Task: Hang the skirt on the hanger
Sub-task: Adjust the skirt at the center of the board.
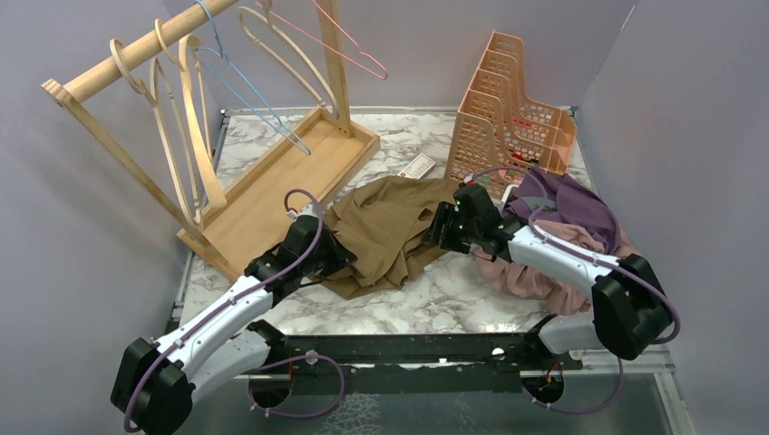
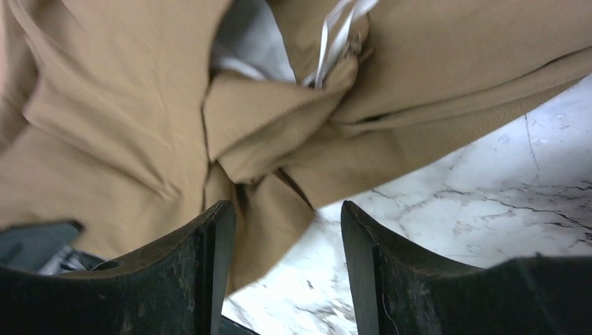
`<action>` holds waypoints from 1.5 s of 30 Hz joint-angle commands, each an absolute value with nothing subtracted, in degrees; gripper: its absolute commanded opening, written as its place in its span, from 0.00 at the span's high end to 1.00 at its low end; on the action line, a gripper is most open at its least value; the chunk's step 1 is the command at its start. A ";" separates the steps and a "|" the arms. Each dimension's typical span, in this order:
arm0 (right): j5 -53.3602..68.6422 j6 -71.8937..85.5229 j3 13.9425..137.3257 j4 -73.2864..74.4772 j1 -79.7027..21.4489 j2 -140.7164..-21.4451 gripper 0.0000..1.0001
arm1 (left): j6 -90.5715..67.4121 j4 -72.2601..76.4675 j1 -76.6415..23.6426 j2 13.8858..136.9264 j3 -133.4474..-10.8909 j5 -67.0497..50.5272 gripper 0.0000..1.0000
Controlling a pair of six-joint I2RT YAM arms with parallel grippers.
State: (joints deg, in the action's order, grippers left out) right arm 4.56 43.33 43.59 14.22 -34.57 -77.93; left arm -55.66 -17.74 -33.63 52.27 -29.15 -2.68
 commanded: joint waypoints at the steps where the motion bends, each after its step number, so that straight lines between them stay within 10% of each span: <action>1: -4.15 54.14 48.32 15.49 -34.75 -79.47 0.40 | -57.35 -18.24 -33.67 48.65 -32.41 1.26 1.00; 16: -14.02 67.72 59.41 30.56 -34.72 -92.96 0.44 | -57.88 -23.14 -33.72 46.55 -37.08 3.44 1.00; 25: -16.09 57.60 63.31 31.31 -34.72 -91.66 0.98 | -59.06 -28.43 -33.66 44.42 -40.23 3.21 1.00; 36: -25.24 32.04 68.51 34.26 -34.72 -69.58 0.99 | -66.01 -42.30 -33.71 39.39 -48.73 3.69 1.00; 45: -3.80 16.76 80.70 32.12 -34.71 -64.36 0.99 | -66.09 -49.43 -33.71 39.66 -48.95 6.48 1.00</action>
State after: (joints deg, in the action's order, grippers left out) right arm -14.81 25.32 75.83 33.21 -34.81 -64.47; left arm -64.23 -43.11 -33.63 39.44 -48.42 2.63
